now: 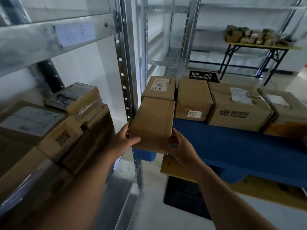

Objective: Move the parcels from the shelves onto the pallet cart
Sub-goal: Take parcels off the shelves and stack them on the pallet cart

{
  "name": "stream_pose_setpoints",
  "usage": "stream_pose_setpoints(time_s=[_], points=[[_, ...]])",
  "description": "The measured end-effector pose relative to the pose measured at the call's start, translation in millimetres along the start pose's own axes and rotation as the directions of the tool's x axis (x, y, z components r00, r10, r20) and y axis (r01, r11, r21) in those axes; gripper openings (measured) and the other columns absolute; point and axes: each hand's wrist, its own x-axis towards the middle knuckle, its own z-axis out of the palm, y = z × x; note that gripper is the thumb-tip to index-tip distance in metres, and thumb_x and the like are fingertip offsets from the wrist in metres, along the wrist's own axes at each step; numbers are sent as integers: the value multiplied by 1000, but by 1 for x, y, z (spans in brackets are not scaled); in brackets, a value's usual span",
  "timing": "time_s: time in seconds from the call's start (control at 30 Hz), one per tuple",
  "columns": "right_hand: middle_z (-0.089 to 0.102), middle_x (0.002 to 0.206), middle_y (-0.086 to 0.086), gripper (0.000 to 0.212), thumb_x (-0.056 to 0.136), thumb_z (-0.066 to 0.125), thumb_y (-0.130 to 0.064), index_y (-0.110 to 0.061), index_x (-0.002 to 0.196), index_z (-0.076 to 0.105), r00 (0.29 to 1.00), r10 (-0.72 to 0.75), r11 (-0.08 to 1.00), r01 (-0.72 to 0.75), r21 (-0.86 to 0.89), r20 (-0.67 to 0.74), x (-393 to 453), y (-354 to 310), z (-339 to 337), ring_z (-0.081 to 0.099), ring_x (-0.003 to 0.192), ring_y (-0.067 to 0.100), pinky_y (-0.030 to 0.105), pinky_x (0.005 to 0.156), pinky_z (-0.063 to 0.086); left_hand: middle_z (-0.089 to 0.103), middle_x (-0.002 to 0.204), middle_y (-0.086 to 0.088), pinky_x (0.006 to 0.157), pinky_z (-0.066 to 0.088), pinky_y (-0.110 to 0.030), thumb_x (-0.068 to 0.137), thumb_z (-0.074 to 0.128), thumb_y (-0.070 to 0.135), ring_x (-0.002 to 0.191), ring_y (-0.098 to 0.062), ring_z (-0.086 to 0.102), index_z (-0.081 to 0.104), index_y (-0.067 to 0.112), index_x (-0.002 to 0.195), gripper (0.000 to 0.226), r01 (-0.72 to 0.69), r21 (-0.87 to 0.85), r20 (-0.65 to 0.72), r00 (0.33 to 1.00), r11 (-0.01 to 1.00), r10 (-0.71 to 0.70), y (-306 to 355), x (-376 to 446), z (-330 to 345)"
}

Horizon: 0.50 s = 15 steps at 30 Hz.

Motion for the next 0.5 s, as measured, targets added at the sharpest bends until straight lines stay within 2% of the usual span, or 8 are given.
stream_pose_setpoints(time_s=[0.1,0.2,0.3,0.43,0.5], points=[[50,120,-7,82,79,73,-31,-26,146,27,999,30,989,-27,-144,22,6,11,1,49,111,16,28,83,38,56,130,3,99,44,-42,81,66,30,118,-21,52,37,34,136,63,82,125,-20,997,989,-80,-15,7,1],[58,110,-6,59,82,70,-25,-26,134,41,998,45,985,-38,-170,36,11,18,7,55,100,14,26,76,41,58,129,2,98,45,-46,84,63,38,117,-23,54,41,36,133,53,134,243,-10,991,961,-136,-29,15,4],[62,108,-4,41,86,65,-31,-28,123,49,1000,12,974,-5,-225,29,17,20,12,58,98,16,27,74,43,65,112,-8,88,49,-44,85,60,41,101,-30,60,52,31,120,37,125,311,-17,992,942,-126,-38,25,6],[62,114,-1,44,89,63,-35,-26,128,47,1000,-13,969,18,-246,20,22,16,16,58,103,20,34,80,50,67,95,3,84,50,-40,74,53,56,87,-22,62,54,39,98,30,101,297,-23,995,950,-99,-45,35,2],[62,116,2,46,90,61,-35,-26,132,45,1000,-18,965,21,-263,14,23,15,17,58,106,22,38,84,50,63,81,10,78,49,-35,78,52,56,77,-16,60,54,40,87,18,98,317,-22,995,943,-96,-51,41,0]])
